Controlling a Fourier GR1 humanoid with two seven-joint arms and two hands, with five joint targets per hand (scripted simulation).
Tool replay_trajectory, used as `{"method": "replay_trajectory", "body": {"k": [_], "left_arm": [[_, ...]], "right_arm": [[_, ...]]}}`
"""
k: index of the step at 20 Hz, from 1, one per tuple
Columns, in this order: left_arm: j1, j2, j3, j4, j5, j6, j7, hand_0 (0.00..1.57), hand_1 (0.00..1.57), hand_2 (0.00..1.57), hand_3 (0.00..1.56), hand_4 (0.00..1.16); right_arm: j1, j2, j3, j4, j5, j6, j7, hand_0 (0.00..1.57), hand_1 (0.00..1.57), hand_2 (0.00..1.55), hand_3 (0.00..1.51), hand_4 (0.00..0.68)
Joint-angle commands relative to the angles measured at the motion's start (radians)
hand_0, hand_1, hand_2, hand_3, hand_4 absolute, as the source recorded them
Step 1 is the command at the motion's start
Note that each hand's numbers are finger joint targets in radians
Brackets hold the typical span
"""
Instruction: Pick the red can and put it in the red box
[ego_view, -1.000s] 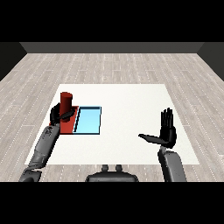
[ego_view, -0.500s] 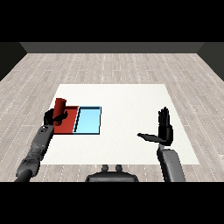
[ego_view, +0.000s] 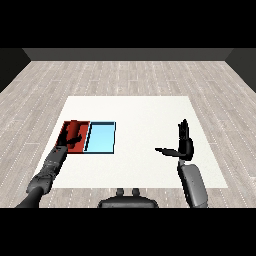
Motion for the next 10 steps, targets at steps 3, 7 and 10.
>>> {"method": "replay_trajectory", "body": {"k": [3,7,10], "left_arm": [[-0.043,0.026,-0.078,0.102,-0.093,-0.144,0.012,0.00,0.00,0.00,0.00,0.31],[-0.101,0.057,-0.092,0.139,-0.127,-0.065,0.106,0.00,0.00,0.00,0.00,0.00],[-0.111,0.067,-0.051,0.128,-0.092,-0.057,0.096,0.00,0.00,0.00,0.00,0.00]], "right_arm": [[0.043,0.020,0.008,0.027,0.005,0.015,-0.079,0.00,0.00,0.00,0.00,0.000],[0.026,0.037,0.016,0.029,0.011,0.015,-0.080,0.00,0.00,0.00,0.00,0.000],[0.026,0.029,-0.007,0.050,-0.013,0.047,-0.107,0.00,0.00,0.00,0.00,0.000]]}}
